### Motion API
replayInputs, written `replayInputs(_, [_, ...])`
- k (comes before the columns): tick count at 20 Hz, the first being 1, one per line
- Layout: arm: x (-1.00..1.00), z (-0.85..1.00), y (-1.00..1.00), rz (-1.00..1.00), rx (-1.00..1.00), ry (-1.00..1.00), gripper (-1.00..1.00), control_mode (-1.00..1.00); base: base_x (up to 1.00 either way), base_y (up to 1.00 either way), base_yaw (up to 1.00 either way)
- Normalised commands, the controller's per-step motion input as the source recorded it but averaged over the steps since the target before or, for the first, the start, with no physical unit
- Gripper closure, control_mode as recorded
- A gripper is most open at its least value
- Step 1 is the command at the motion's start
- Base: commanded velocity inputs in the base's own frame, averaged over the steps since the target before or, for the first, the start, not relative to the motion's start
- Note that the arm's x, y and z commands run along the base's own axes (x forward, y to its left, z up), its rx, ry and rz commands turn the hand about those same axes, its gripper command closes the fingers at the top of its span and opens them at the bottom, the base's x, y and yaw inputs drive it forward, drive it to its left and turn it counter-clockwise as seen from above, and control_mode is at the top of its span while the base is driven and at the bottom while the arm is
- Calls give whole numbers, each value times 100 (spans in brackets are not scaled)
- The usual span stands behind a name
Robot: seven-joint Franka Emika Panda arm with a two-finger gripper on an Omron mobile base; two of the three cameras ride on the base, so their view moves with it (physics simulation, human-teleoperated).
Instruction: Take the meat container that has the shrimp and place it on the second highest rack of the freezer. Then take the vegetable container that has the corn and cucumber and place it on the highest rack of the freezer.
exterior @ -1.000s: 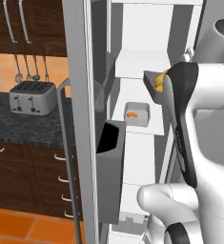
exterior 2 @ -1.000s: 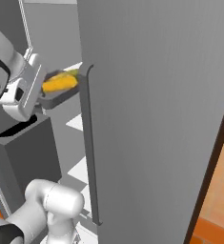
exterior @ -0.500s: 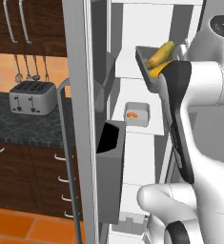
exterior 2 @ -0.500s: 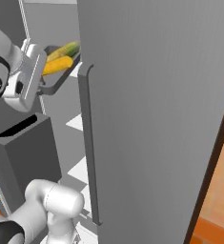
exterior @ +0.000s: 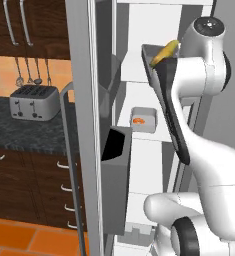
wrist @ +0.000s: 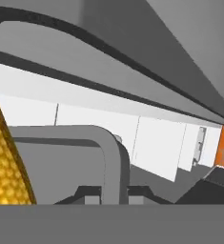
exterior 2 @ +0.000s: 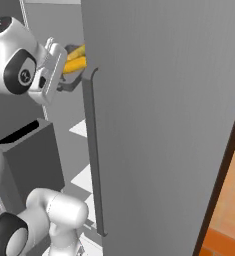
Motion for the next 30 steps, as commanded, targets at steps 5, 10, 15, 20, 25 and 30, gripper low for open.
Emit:
replayInputs(5, [70, -21, -10, -5, 0, 0, 100, -100, 0, 0, 0])
replayInputs(10, [75, -14, -8, -1, 0, 0, 100, -100, 0, 0, 0])
replayInputs(15, [60, -5, -12, 0, 0, 6, 100, -100, 0, 0, 0])
replayInputs(20, [60, 0, -1, 0, 0, 9, 100, -100, 0, 0, 0])
replayInputs(25, [63, 0, -2, 0, 0, 10, 100, -100, 0, 0, 0])
replayInputs(30, [62, -1, -7, 0, 0, 10, 100, -100, 0, 0, 0])
